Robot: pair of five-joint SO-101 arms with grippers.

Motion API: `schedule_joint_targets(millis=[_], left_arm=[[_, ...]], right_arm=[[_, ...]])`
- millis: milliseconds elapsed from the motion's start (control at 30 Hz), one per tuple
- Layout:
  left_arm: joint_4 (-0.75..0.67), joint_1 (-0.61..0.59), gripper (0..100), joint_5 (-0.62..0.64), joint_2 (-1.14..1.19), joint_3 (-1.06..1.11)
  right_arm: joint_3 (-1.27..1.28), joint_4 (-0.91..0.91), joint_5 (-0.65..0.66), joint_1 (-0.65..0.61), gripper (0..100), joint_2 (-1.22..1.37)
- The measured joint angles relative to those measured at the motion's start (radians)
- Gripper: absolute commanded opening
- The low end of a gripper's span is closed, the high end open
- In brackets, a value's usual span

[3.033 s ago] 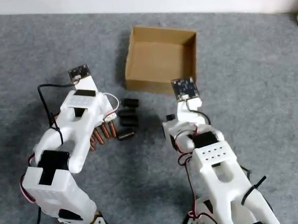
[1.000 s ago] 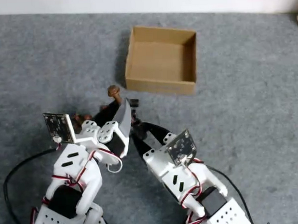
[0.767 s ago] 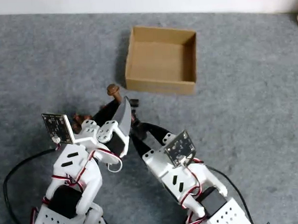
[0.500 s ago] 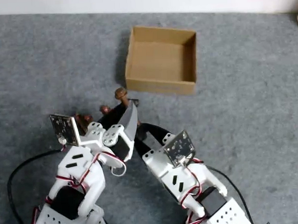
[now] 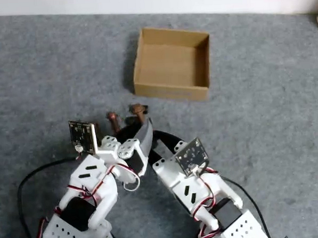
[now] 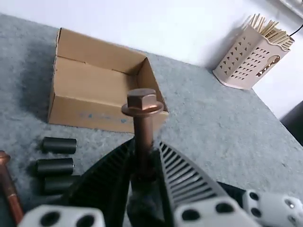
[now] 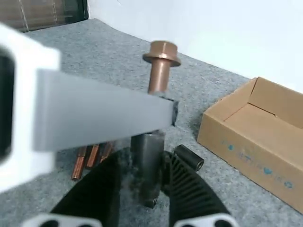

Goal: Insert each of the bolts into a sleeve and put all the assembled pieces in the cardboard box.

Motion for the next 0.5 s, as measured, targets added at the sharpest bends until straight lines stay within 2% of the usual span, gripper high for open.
schedule_joint_targets(millis=[267,333,400,500], left_arm=[[0.044,0.002,1,0.002,-0.009,0.011],[0.044,0.002,4,0.002,-0.011,0.014],[0.044,0.002,14,0.002,-0.011,0.014],[0.044,0.000,39,0.002,-0.011,0.015]], right_arm=[[0.002,0.002,0.002,0.029,0.5,0.002],[0.002,0.002,0.002,0.029,0.5,0.002],[0.002,0.002,0.002,0.029,0.5,0.002],[0.002,0.002,0.002,0.031,0.5,0.002]])
